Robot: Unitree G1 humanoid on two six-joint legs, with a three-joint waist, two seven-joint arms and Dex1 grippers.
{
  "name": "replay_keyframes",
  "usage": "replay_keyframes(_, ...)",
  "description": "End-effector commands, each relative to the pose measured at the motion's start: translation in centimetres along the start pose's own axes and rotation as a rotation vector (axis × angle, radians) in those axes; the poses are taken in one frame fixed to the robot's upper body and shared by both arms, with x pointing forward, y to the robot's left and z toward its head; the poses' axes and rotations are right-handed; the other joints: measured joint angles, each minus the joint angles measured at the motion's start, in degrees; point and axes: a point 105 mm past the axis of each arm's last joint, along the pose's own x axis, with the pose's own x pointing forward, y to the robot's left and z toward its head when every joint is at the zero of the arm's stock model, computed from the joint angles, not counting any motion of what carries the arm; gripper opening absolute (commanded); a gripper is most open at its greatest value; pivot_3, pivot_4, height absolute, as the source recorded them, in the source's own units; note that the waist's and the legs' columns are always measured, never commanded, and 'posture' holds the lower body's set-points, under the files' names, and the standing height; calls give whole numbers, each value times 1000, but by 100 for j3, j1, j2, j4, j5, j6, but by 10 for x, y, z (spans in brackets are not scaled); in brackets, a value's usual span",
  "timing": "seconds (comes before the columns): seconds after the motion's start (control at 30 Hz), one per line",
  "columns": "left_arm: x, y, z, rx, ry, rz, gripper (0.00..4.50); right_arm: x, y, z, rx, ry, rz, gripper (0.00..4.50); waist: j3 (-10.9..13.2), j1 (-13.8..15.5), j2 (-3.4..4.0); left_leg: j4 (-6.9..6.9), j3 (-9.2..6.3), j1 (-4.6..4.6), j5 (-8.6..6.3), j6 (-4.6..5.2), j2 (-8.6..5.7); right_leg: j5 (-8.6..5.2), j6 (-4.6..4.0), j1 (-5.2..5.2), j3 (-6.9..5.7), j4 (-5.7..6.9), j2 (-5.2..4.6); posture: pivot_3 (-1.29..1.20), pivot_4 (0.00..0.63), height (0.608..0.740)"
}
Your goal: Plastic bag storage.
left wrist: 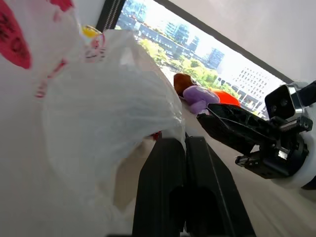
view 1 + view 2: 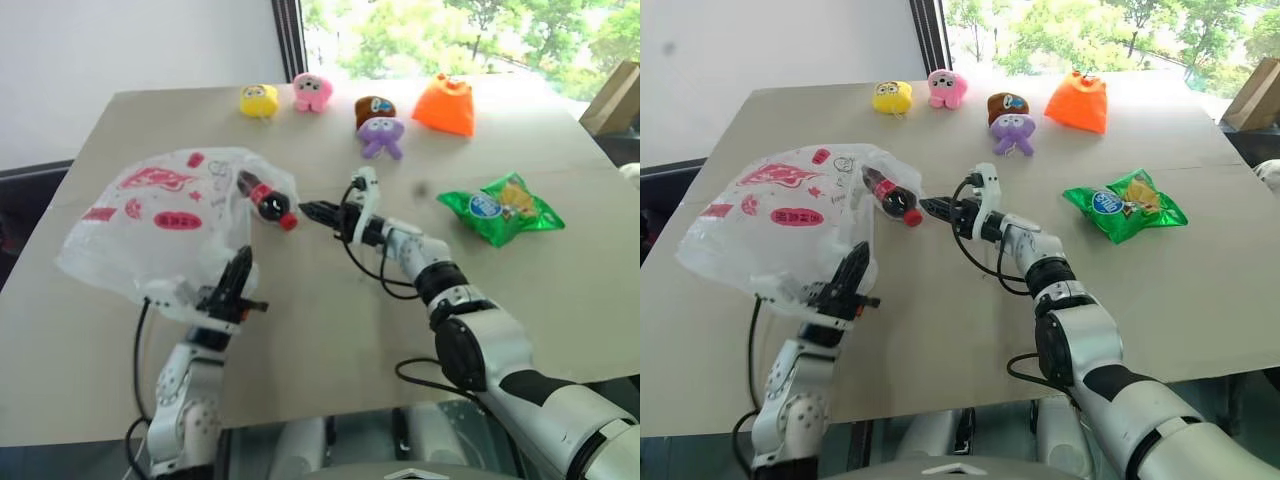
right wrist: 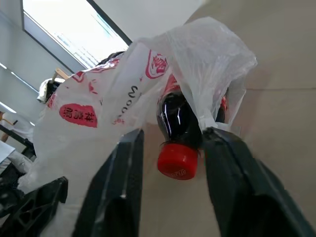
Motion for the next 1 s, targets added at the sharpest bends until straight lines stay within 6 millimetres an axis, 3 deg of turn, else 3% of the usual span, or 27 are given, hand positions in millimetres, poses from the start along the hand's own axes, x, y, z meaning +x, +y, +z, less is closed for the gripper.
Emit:
replay_keyframes(0.03,39,7,-2,31,6,57,0,-15,15,11,9,-76,44,3215,-2,88,-4,2,-8,1,1,0,-2,0,0,3,-5,4,-1,0,150,740)
replay_keyframes(0.13,69,2,0,68,1,37,0,-39,14,14,-7,-90,6,3215,-3,95,-5,7,-10,1,2,0,-4,1,0,3,-4,12,3,0,150,740)
replay_keyframes(0.27,98,-10,3,158,15,-43,0,-67,-1,15,-24,-108,-124,3215,-3,106,-6,7,-5,0,3,-2,-6,1,1,2,-1,7,4,0,150,740)
replay_keyframes(0.5,129,-4,0,230,156,12,0,-86,-12,19,-50,-151,-242,3215,-3,74,-5,3,-2,1,4,-3,-4,0,1,-1,1,5,8,0,150,740)
replay_keyframes(0.7,125,13,-1,374,278,176,0,-90,-17,21,-53,-170,-281,3215,-3,16,-6,2,-5,1,4,-4,-5,0,2,0,2,5,6,0,150,740)
replay_keyframes(1.0,96,53,-13,521,466,504,0,-96,-29,24,-65,-185,-334,3215,-5,16,-3,-4,-1,50,5,-4,-5,0,2,34,10,19,6,0,150,740)
